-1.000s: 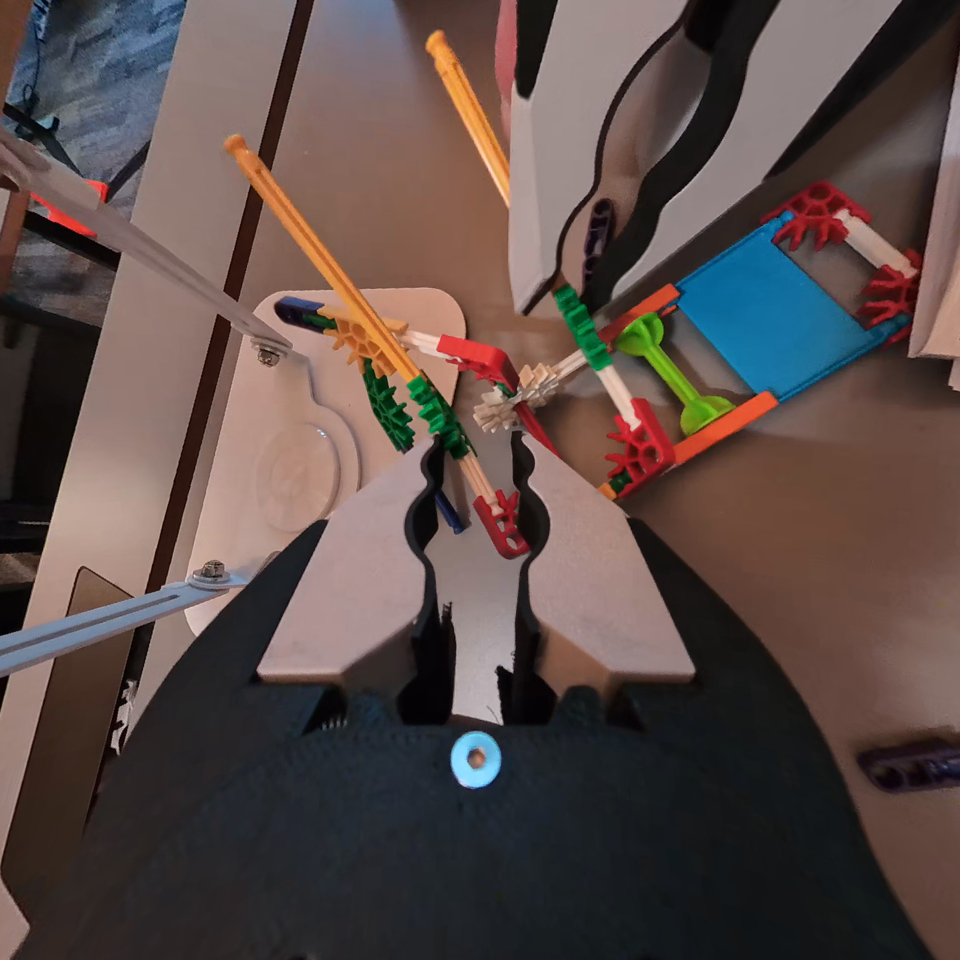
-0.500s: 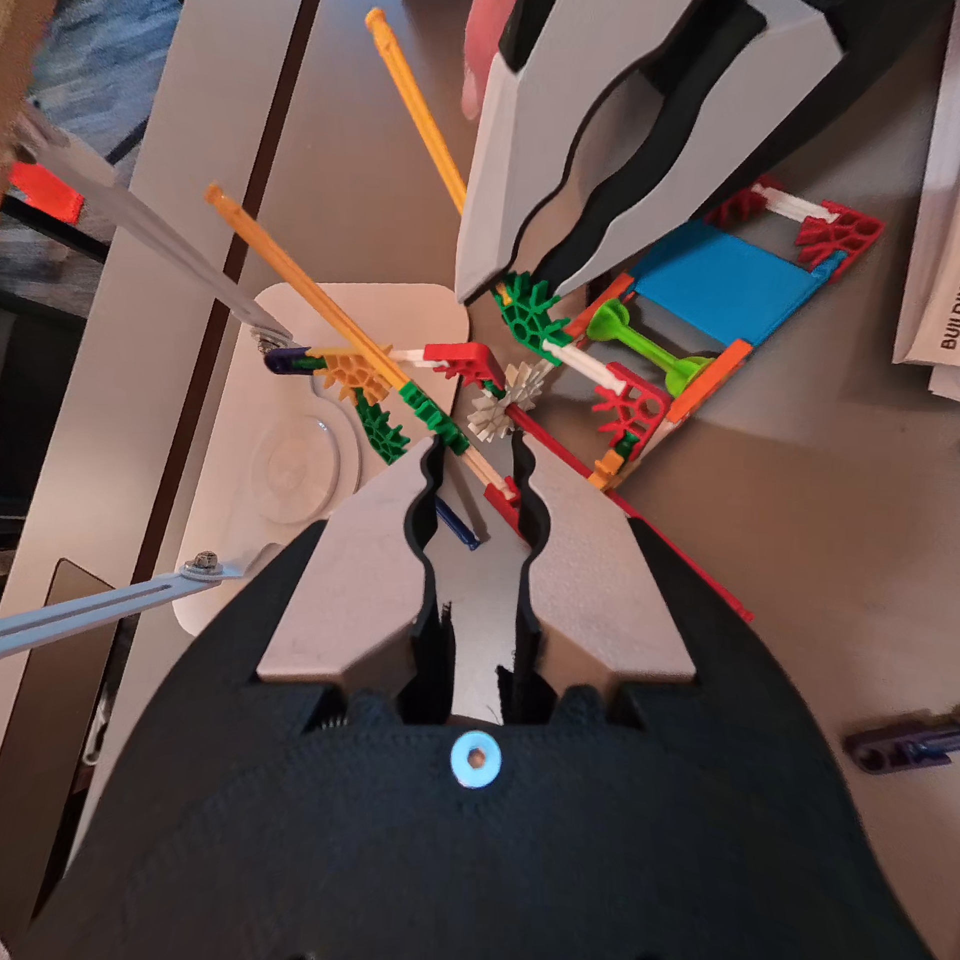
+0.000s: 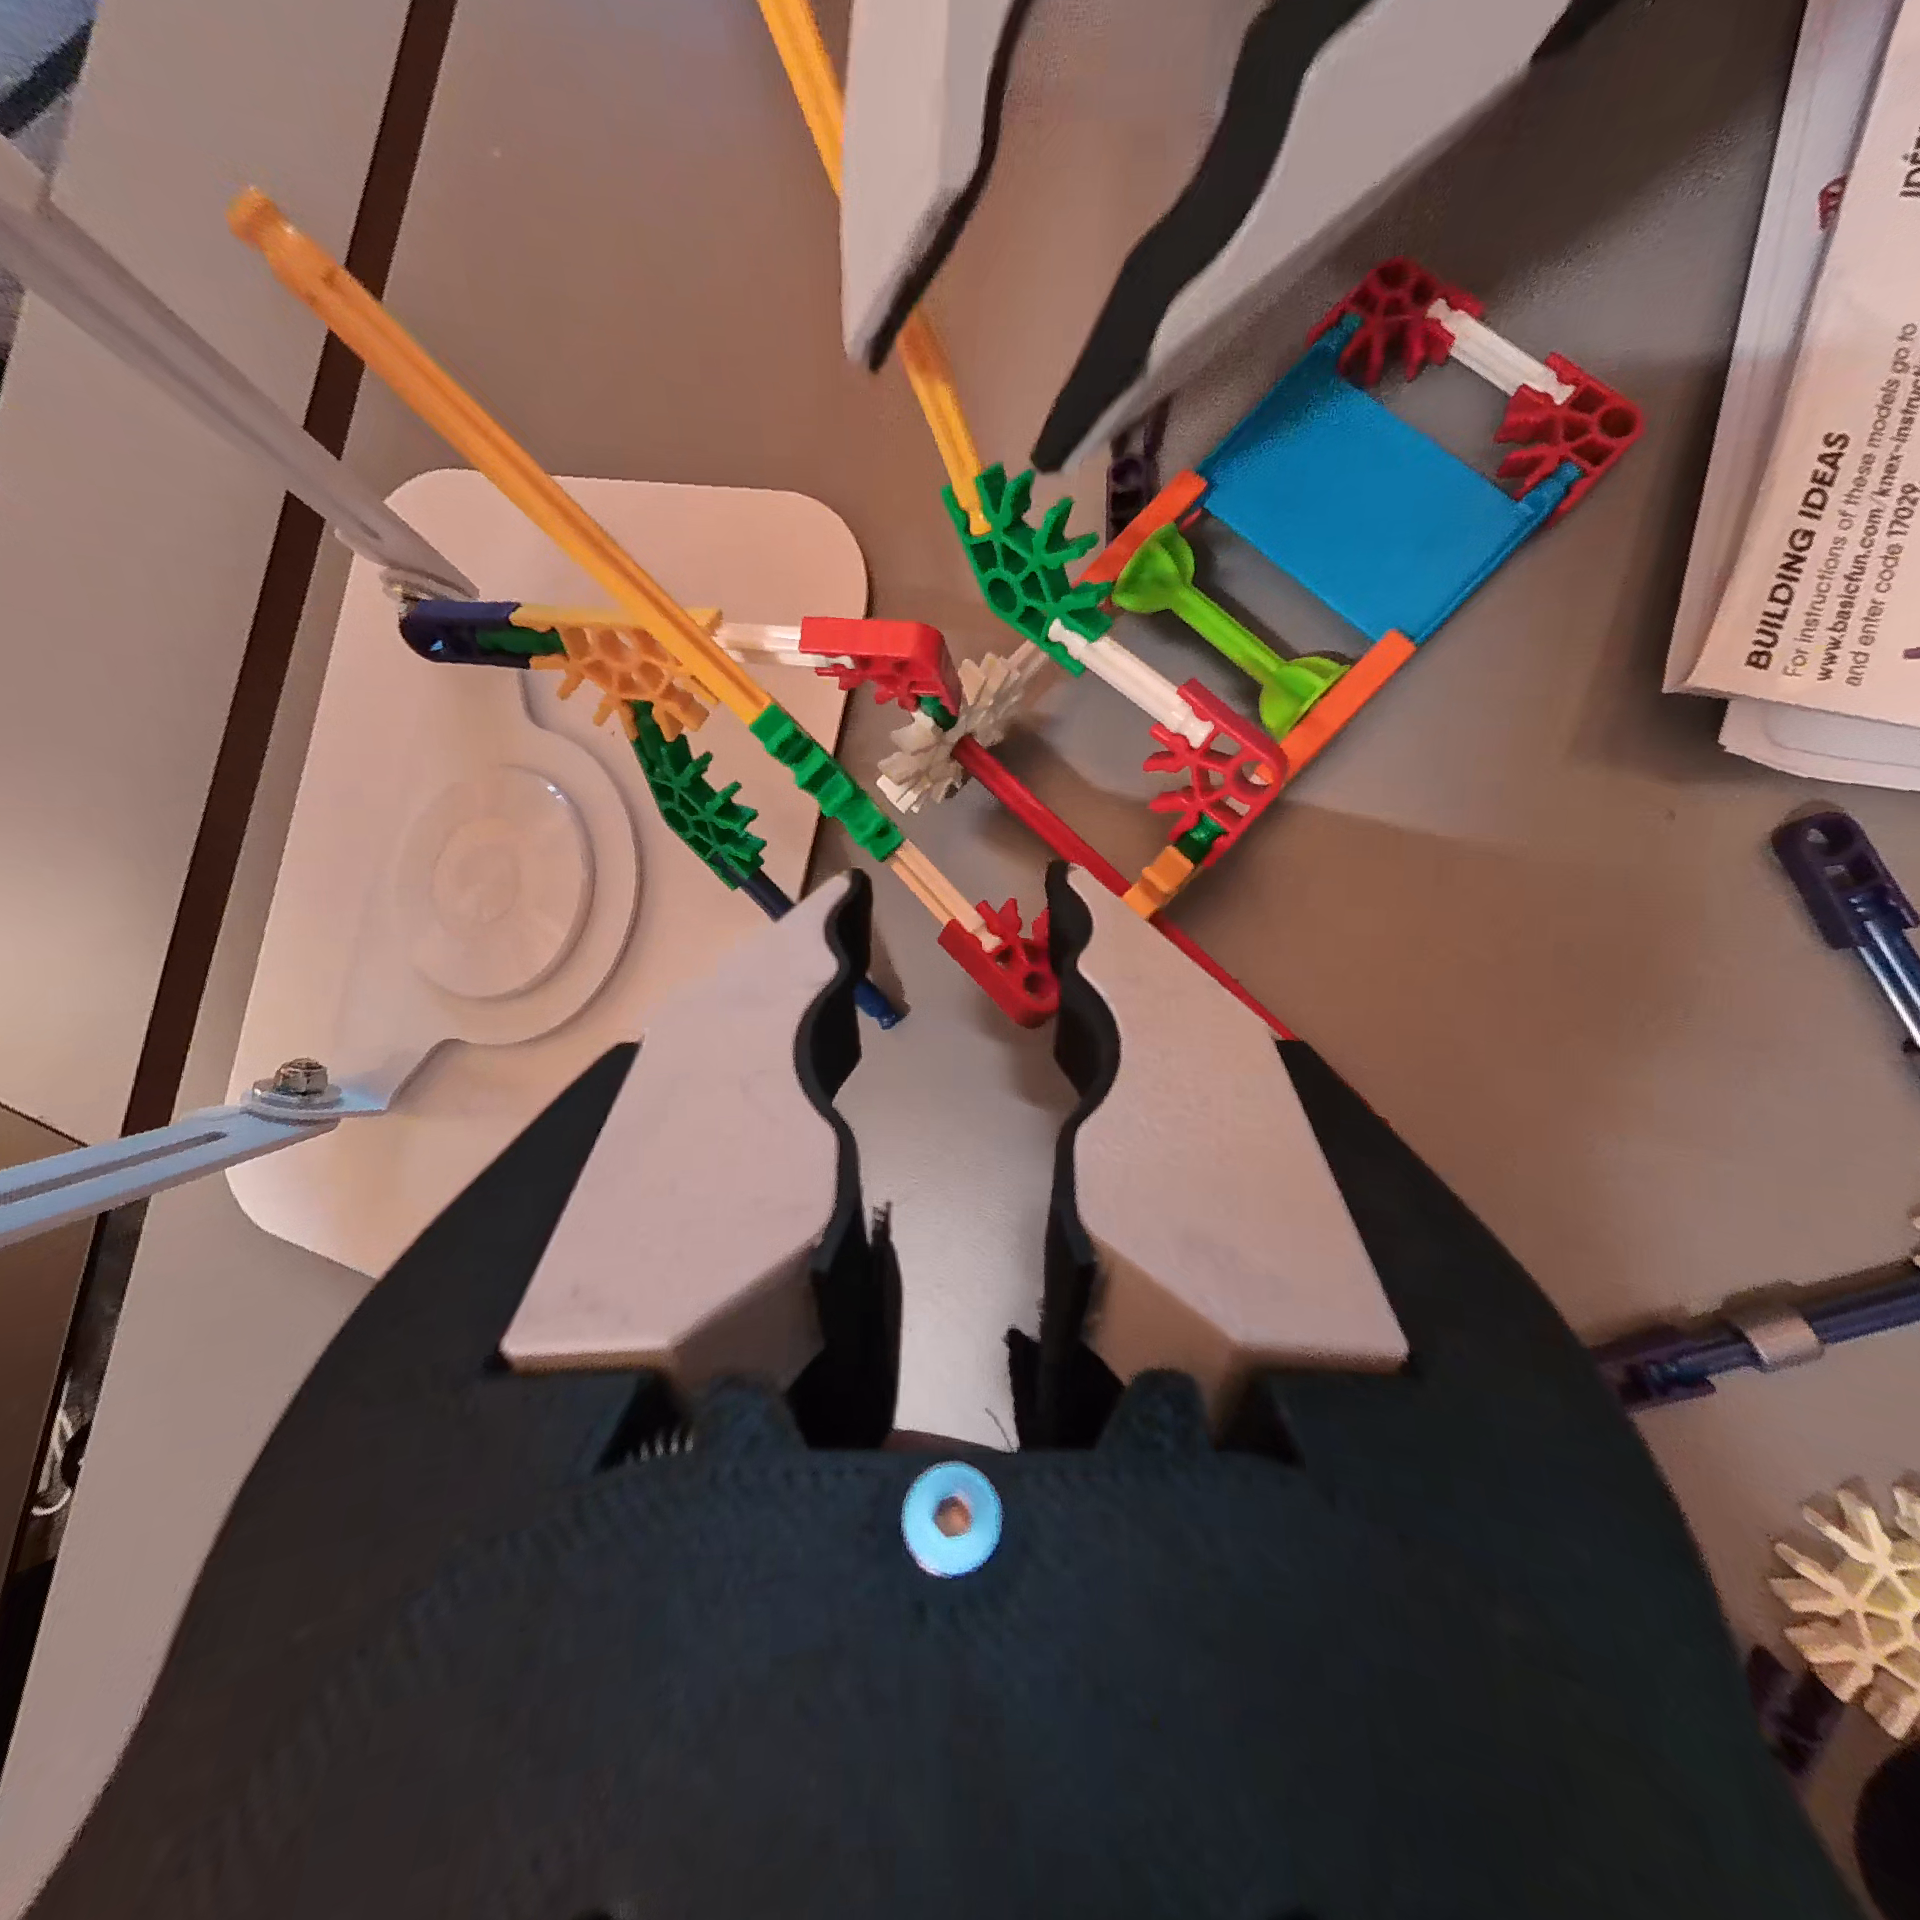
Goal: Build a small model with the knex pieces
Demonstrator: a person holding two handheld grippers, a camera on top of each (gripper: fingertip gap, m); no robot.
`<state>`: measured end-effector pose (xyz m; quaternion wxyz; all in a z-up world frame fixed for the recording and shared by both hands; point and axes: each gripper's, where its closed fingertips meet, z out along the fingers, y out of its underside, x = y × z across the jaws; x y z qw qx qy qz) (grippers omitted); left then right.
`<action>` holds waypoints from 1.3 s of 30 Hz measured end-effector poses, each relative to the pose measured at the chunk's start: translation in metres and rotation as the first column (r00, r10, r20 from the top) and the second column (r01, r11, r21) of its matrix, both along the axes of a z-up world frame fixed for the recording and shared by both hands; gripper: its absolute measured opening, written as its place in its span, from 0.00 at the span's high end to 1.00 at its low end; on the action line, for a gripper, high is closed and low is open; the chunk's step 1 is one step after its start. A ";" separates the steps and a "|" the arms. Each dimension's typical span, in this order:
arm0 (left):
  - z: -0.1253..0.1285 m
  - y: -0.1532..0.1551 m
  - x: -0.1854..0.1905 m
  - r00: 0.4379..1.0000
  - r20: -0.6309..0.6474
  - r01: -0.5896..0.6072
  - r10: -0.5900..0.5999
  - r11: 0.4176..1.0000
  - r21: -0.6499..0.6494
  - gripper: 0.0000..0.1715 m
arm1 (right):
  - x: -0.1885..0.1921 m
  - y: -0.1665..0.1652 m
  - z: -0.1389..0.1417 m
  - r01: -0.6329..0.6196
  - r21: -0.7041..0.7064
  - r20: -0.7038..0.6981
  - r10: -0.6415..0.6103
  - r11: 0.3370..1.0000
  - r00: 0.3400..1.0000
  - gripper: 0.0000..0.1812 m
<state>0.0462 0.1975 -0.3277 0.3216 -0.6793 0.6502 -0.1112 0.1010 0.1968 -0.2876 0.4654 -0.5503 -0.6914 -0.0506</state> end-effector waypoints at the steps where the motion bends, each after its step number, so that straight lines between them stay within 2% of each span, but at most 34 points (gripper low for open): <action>1: -0.001 -0.001 0.000 1.000 -0.004 0.000 0.000 1.000 -0.004 0.82 | 0.001 -0.001 0.004 0.001 -0.008 -0.008 -0.001 1.000 1.000 0.86; 5: -0.003 -0.002 -0.002 1.000 -0.020 -0.005 0.004 1.000 -0.016 0.83 | 0.007 -0.007 0.012 0.000 -0.049 -0.010 -0.001 0.999 1.000 0.87; 9: -0.005 -0.003 -0.003 1.000 -0.031 -0.001 0.000 1.000 -0.023 0.84 | 0.013 -0.013 0.007 0.013 -0.129 0.022 -0.011 0.992 1.000 0.88; 15: -0.006 -0.003 -0.005 0.999 -0.039 -0.005 0.004 1.000 -0.028 0.85 | 0.029 -0.016 -0.024 0.127 -0.258 0.161 -0.087 0.958 0.983 0.88; 21: -0.007 0.013 -0.012 0.996 -0.068 -0.049 0.052 0.998 0.050 0.87 | 0.041 -0.021 -0.064 0.242 -0.409 0.278 -0.133 0.880 0.951 0.84; 25: -0.004 0.029 -0.017 0.991 -0.070 -0.106 0.115 0.987 0.118 0.81 | 0.025 -0.035 -0.070 0.172 -0.494 0.218 -0.070 0.852 0.974 0.87; 28: 0.004 0.040 -0.023 0.982 -0.089 -0.144 0.164 0.969 0.199 0.81 | 0.017 -0.040 -0.067 0.144 -0.534 0.173 -0.059 0.833 0.983 0.85; 31: 0.011 0.038 -0.024 0.984 -0.096 -0.128 0.152 0.966 0.223 0.81 | 0.007 -0.048 -0.063 0.109 -0.577 0.125 -0.045 0.809 0.991 0.85; 36: 0.026 0.024 -0.019 0.992 -0.049 -0.105 0.115 0.979 0.174 0.82 | -0.020 -0.068 -0.063 0.031 -0.617 0.071 0.017 0.787 0.997 0.84; 39: 0.040 0.003 -0.013 0.999 -0.004 -0.047 0.047 0.994 0.099 0.84 | -0.030 -0.080 -0.058 -0.027 -0.670 0.008 0.045 0.742 0.999 0.84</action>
